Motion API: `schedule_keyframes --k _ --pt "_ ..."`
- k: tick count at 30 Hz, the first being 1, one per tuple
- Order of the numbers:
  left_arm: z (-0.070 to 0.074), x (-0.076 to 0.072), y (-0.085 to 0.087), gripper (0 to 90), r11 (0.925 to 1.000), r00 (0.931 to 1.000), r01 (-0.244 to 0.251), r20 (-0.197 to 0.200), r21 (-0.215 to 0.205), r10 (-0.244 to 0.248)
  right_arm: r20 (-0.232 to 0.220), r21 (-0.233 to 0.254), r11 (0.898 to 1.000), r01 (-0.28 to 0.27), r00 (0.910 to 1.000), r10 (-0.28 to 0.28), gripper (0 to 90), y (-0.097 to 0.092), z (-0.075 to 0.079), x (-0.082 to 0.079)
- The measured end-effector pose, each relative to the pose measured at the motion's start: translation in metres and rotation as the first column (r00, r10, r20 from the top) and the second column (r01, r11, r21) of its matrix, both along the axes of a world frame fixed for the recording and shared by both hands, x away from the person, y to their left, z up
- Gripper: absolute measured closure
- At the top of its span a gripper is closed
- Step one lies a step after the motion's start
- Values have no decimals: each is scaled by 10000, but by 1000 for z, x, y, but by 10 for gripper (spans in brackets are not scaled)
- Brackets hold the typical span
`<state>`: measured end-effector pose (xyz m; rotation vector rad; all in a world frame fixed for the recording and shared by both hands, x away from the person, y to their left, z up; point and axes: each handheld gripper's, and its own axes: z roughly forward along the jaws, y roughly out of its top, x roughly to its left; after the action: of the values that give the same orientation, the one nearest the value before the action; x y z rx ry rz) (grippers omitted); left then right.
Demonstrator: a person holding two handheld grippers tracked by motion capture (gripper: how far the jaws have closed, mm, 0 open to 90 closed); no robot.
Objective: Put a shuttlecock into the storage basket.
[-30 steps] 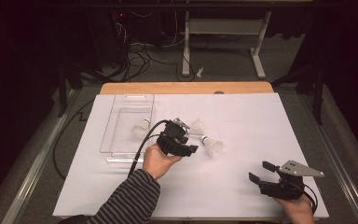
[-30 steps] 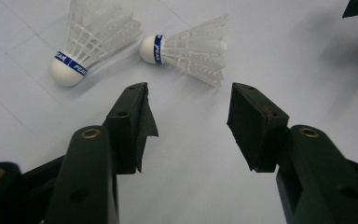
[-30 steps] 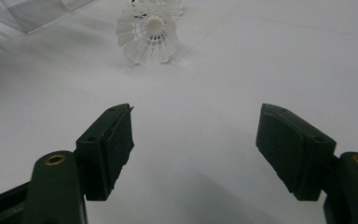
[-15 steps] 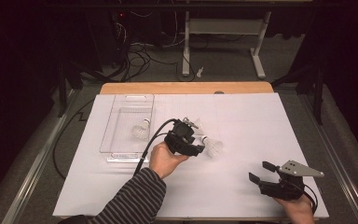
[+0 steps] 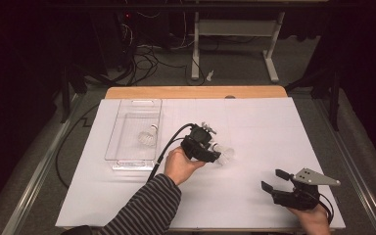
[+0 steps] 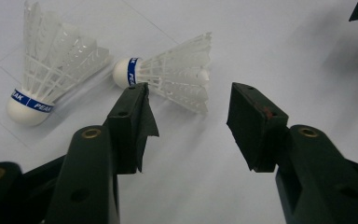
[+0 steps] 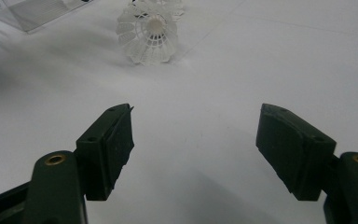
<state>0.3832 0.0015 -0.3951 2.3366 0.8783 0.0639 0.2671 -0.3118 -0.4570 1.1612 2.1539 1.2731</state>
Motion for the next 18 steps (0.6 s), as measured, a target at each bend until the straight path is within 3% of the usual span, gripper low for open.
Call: schedule_keyframes --k 18 --pt "-6 8 -18 490 9998 9998 77 -171 188 -74 -1 -2 10000 -47 10000 47 279 0 0 0"
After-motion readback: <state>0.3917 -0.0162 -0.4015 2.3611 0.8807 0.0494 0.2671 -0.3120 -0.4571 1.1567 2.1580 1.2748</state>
